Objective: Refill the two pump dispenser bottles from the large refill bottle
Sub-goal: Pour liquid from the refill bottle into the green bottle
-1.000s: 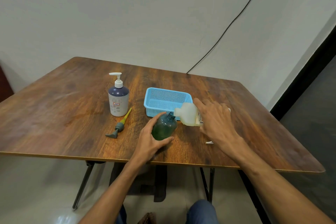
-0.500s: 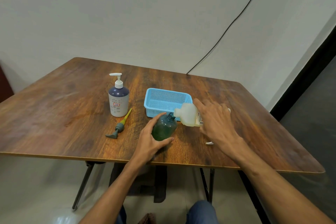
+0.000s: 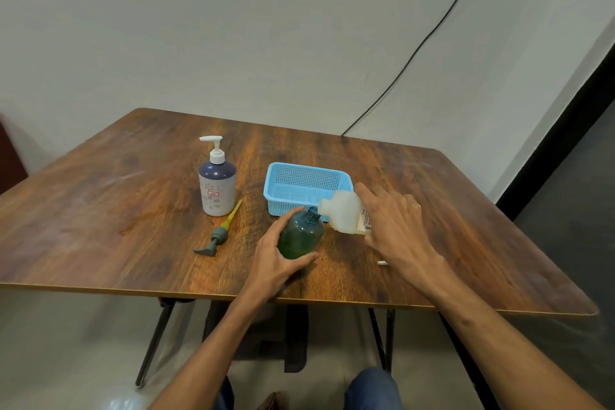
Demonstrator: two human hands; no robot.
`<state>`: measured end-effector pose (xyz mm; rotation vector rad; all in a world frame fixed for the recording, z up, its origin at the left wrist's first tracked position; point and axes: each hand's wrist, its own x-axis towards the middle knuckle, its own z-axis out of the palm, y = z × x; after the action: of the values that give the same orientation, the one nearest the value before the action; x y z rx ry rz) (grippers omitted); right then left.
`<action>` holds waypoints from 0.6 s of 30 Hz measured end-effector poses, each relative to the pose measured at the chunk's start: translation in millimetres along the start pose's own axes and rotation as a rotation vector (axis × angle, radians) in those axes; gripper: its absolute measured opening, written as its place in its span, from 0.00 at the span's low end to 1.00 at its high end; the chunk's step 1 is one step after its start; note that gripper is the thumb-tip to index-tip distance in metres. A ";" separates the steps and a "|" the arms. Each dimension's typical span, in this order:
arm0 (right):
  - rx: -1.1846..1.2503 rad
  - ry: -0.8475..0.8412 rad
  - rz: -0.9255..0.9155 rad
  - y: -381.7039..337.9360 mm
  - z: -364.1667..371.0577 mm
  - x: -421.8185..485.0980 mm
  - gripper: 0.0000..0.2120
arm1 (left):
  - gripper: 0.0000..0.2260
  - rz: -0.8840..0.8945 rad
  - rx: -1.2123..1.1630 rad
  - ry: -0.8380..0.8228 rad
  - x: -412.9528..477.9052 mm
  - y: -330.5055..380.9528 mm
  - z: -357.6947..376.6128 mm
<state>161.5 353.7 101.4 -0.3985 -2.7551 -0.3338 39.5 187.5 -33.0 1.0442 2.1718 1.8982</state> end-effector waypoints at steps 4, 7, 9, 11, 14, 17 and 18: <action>0.018 -0.014 0.010 -0.1 2.2 -0.2 0.41 | 0.38 -0.001 0.004 0.007 -0.5 1.3 -0.5; 0.050 -0.025 0.025 -0.3 2.5 -1.5 0.40 | 0.37 -0.004 0.007 0.008 -0.3 2.3 -0.8; 0.069 -0.038 0.035 -1.0 3.1 -2.6 0.39 | 0.37 -0.009 0.004 0.007 0.0 2.0 -0.9; 0.093 -0.039 0.038 -1.6 5.7 -3.7 0.39 | 0.38 -0.018 -0.004 0.008 0.1 0.8 -1.0; 0.156 -0.025 0.044 -2.3 14.1 -5.9 0.40 | 0.38 -0.026 -0.020 0.010 0.1 1.0 -2.0; 0.249 -0.013 0.090 -2.2 24.9 -7.1 0.39 | 0.37 -0.037 -0.029 0.022 -0.7 3.0 -3.7; 0.301 -0.003 0.113 -2.4 28.4 -7.2 0.38 | 0.37 -0.038 -0.030 0.026 -0.9 3.4 -4.2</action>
<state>159.0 357.6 72.3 -0.4712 -2.7122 0.1091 39.7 183.5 -29.3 0.9712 2.1531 1.9321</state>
